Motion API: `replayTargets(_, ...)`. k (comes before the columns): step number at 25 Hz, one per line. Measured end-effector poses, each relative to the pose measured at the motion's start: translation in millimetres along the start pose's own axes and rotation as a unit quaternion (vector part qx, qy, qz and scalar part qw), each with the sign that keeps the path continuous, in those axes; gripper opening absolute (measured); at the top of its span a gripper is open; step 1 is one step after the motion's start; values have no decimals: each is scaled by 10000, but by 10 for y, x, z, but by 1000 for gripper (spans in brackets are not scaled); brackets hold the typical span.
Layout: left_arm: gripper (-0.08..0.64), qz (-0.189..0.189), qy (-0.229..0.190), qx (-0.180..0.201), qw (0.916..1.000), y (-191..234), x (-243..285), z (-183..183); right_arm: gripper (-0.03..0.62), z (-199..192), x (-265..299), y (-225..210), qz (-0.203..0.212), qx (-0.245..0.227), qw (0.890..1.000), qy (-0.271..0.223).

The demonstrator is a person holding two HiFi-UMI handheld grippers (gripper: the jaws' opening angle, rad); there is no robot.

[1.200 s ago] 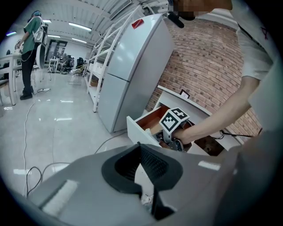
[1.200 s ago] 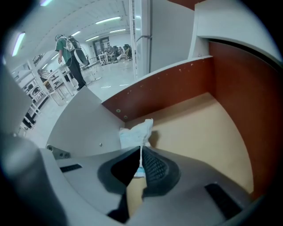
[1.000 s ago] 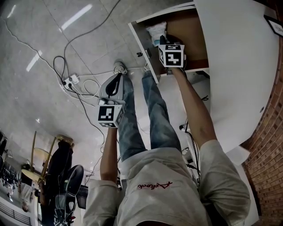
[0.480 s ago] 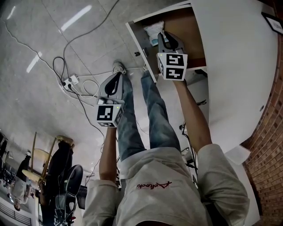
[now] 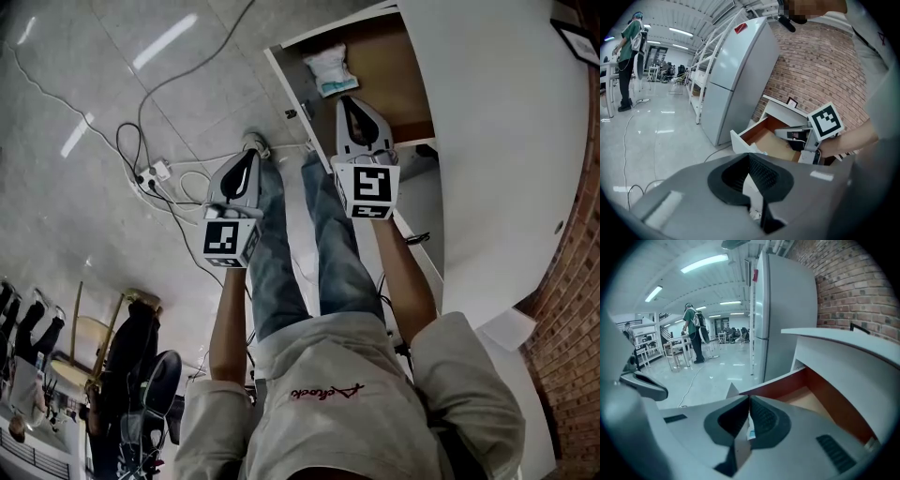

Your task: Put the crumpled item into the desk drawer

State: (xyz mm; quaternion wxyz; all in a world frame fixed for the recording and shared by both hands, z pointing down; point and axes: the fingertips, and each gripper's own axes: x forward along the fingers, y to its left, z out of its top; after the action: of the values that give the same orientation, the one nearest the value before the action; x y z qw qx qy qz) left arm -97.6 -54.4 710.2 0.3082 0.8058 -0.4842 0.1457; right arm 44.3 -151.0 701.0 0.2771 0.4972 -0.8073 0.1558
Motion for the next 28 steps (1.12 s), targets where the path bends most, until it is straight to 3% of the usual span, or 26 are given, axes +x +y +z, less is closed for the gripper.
replayTargets(9, 9, 65, -137, 150, 9998, 8, -30, 208, 12, -221, -347, 94, 95, 115, 9998, 95)
replayTargets(13, 9, 127, -277, 242, 9992, 6, -87, 403, 12, -143, -456, 68, 59, 115, 9999, 32)
replayTargets(18, 9, 256, -520, 393, 9975, 12, -211, 767, 12, 199, -575, 53, 116, 80, 9997, -191)
replayTargets(28, 9, 540, -1186, 699, 9890, -72, -625, 1835, 12, 1319, -894, 18, 235, -17, 9954, -933)
